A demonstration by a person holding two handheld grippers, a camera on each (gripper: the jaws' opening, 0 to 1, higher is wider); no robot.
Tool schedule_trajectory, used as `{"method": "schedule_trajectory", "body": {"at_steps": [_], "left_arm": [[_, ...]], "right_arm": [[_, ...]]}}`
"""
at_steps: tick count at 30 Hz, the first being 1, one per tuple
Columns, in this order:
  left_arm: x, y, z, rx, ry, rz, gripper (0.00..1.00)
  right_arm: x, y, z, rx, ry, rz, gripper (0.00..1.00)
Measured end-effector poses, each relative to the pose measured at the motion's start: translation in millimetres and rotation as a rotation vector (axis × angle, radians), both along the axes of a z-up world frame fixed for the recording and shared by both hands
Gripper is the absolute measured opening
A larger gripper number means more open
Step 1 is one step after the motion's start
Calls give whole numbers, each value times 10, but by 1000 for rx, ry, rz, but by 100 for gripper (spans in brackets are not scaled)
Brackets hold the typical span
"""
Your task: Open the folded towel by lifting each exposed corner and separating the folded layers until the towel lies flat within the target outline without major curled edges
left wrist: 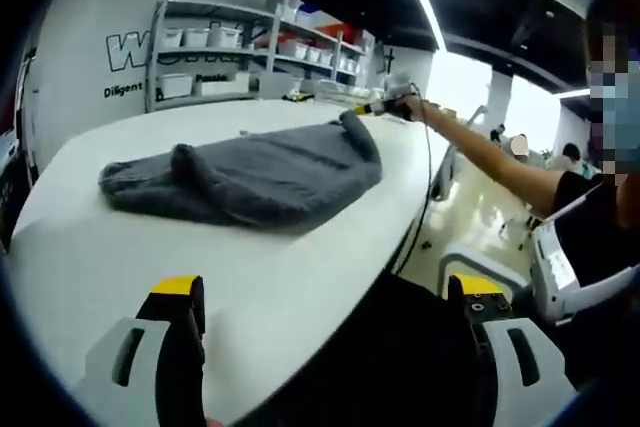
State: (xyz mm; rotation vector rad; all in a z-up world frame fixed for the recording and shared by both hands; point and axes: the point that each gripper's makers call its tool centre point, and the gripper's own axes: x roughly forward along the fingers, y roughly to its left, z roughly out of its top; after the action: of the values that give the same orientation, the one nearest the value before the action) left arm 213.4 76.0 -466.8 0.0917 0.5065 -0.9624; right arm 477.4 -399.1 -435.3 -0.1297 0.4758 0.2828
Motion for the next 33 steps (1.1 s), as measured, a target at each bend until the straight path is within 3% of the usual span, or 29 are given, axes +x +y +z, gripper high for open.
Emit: {"method": "schedule_trajectory", "body": {"at_steps": [8,14,16,20,25,33], "left_arm": [[-7,42,34,-14,-3,12,99],[-25,38,-8,-4,4,9,99],[-32,29,-12,-7,5,6,99],[-46,14,-19,-2,8,-5,99],[-43,13,-39,10,8,-11,99],[-47,5,-20,6,5,-16,99]], "right_arm": [[195,-115,-218,-61,34,-64,8],[236,-148,-330,-150,49,-60,26],[214,-180,-356,-184,56,-67,37],[214,-221,-303,-206,24,-62,48],[141,-242,-247,-254,5,-36,69],[-117,-203,-106,-305,-27,14,81]]}}
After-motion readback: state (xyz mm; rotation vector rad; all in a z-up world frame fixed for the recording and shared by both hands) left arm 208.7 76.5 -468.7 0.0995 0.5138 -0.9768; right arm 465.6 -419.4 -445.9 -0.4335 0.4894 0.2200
